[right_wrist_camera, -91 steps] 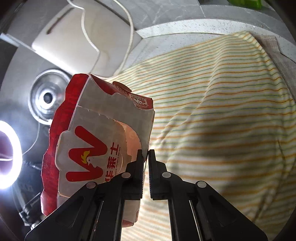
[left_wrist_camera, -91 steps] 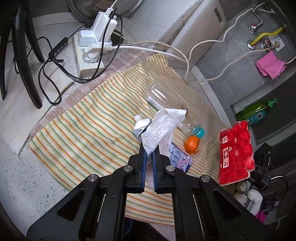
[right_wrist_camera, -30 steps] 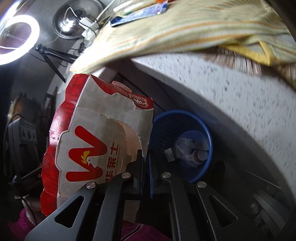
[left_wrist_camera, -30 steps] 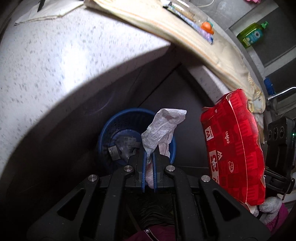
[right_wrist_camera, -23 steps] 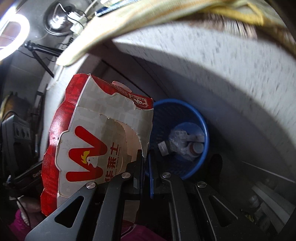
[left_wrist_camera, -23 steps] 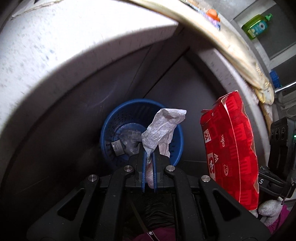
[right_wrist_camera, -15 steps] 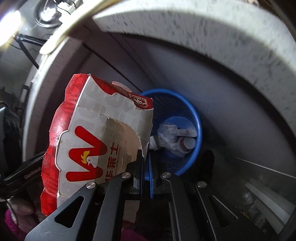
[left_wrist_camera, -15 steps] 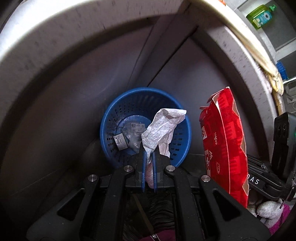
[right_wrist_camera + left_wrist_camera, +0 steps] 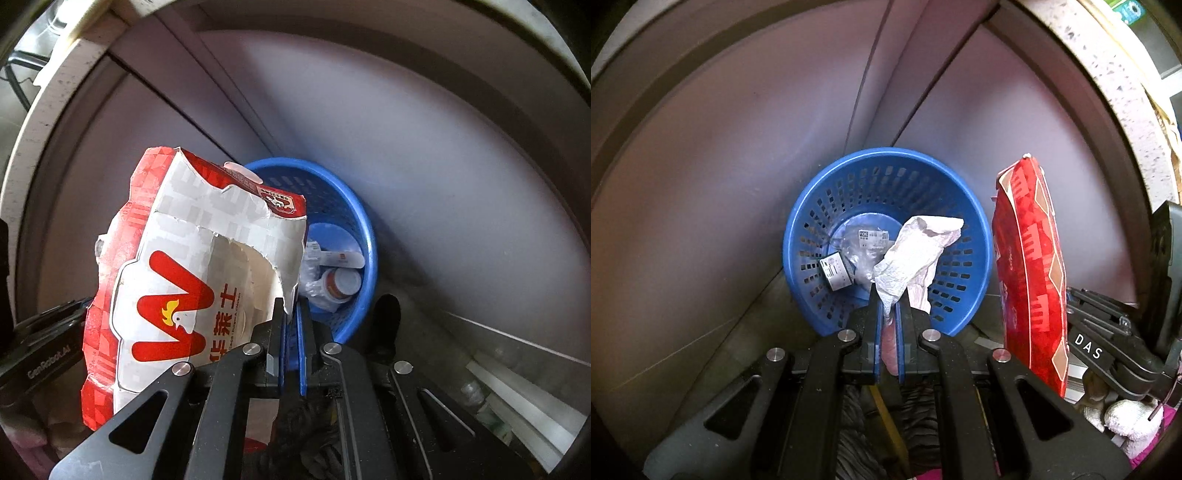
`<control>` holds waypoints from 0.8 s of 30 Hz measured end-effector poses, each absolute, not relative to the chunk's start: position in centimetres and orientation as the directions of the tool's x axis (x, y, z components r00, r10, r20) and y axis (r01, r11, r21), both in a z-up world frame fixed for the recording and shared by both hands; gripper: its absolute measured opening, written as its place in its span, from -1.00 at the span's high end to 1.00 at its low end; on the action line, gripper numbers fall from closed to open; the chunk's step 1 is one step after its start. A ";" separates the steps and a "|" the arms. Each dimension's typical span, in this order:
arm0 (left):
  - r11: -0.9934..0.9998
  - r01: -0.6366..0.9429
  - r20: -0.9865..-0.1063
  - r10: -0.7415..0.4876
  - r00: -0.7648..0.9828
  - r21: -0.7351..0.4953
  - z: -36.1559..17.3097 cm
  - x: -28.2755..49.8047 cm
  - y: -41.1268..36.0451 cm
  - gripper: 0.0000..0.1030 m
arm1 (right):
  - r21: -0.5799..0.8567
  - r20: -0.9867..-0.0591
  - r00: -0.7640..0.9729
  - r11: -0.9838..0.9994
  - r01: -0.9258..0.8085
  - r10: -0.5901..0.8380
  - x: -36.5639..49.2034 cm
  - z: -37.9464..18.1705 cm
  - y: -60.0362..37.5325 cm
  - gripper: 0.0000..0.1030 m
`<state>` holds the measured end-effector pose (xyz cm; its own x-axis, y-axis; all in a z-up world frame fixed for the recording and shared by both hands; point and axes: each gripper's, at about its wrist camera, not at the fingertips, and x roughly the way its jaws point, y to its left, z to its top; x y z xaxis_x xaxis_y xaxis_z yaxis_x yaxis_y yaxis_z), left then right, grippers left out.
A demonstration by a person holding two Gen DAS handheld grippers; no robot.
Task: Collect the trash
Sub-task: 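Open the right tool to drop the bread bag while the left tool drops the plastic bag into the basket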
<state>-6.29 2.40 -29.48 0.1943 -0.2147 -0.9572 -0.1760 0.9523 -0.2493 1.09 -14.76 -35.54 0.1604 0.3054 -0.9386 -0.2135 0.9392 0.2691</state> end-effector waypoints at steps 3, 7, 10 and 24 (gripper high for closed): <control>0.954 -0.177 -0.960 -0.208 0.187 -0.241 -29.8 -6.1 2.5 0.93 | 0.247 -0.944 0.164 0.944 -0.221 0.286 1.2 -35.9 -14.4 0.94; 0.955 -0.183 -0.963 -0.199 0.184 -0.233 -30.2 -6.0 2.5 0.93 | 0.226 -0.949 0.170 0.947 -0.226 0.267 1.3 -35.8 -13.6 0.94; 0.957 -0.186 -0.965 -0.192 0.180 -0.225 -30.2 -5.9 2.7 0.93 | 0.205 -0.950 0.184 0.948 -0.243 0.252 0.8 -35.6 -12.9 0.94; 0.963 -0.180 -0.968 -0.164 0.189 -0.199 -29.0 -5.8 2.2 0.93 | 0.148 -0.953 0.221 0.954 -0.262 0.209 -1.5 -33.7 -10.5 0.87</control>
